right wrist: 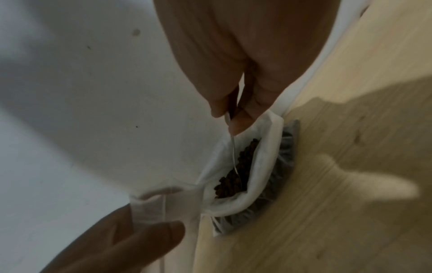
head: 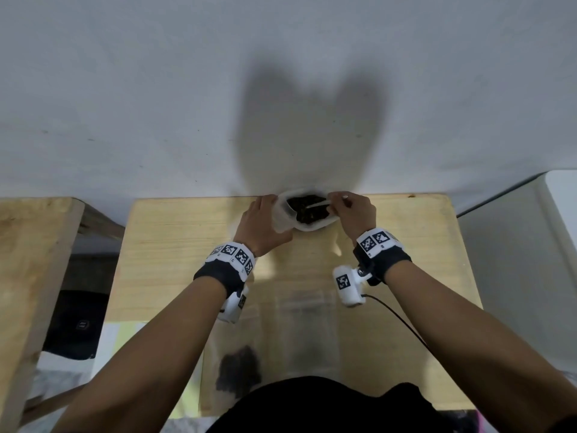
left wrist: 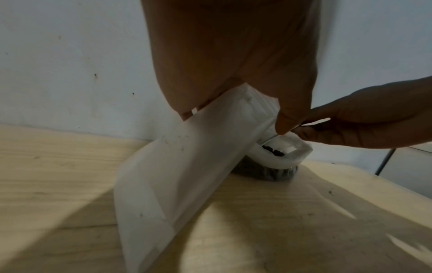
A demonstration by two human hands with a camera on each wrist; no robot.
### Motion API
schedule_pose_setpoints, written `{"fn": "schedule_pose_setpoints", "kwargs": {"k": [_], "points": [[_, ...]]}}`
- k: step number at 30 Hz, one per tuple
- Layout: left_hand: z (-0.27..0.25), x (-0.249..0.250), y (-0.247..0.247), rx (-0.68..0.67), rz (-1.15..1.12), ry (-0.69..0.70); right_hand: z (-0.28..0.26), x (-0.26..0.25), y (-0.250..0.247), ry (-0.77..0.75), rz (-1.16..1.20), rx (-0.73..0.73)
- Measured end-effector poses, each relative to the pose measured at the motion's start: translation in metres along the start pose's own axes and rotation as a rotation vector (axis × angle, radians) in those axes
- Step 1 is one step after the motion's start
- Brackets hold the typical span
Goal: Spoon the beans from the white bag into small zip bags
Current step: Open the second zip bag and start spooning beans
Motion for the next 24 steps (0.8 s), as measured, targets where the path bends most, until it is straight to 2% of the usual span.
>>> {"fn": "schedule_pose_setpoints", "kwargs": {"k": [3, 8, 11, 13, 17, 22, 24], "points": [[0.001, 0.000, -0.001, 0.014, 0.004, 0.007, -0.002, -0.004, -0.001, -0.061, -0.012, 0.033], [-0.001, -0.003, 0.000, 0.020, -0.008, -0.011, -0.014, -0.010, -0.029, -0.254, -0.014, 0.201], [-0.002, -0.002, 0.001, 0.019, -0.036, -0.008, -0.023, -0.010, -0.035, -0.337, -0.024, 0.226], [-0.004, -0.001, 0.002, 0.018, -0.065, -0.004, -0.025, -0.007, -0.031, -0.307, -0.024, 0.205], [-0.010, 0.002, 0.002, 0.025, -0.104, 0.005, -0.021, 0.009, -0.018, -0.100, 0.042, 0.182], [-0.014, 0.004, 0.001, 0.022, -0.107, 0.025, -0.016, 0.018, 0.003, 0.064, -0.047, 0.056], [-0.014, 0.005, -0.002, 0.034, -0.109, 0.028, -0.016, 0.023, 0.005, 0.104, -0.052, 0.051]]}}
Point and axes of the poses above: each hand's wrist, its own z-axis towards the middle knuckle, its own y-axis out of the palm, x = y × z, the point moved 9 cm from there along z, towards the middle knuckle, and after that the axes turned 11 degrees about z, right-handed, at the moved point
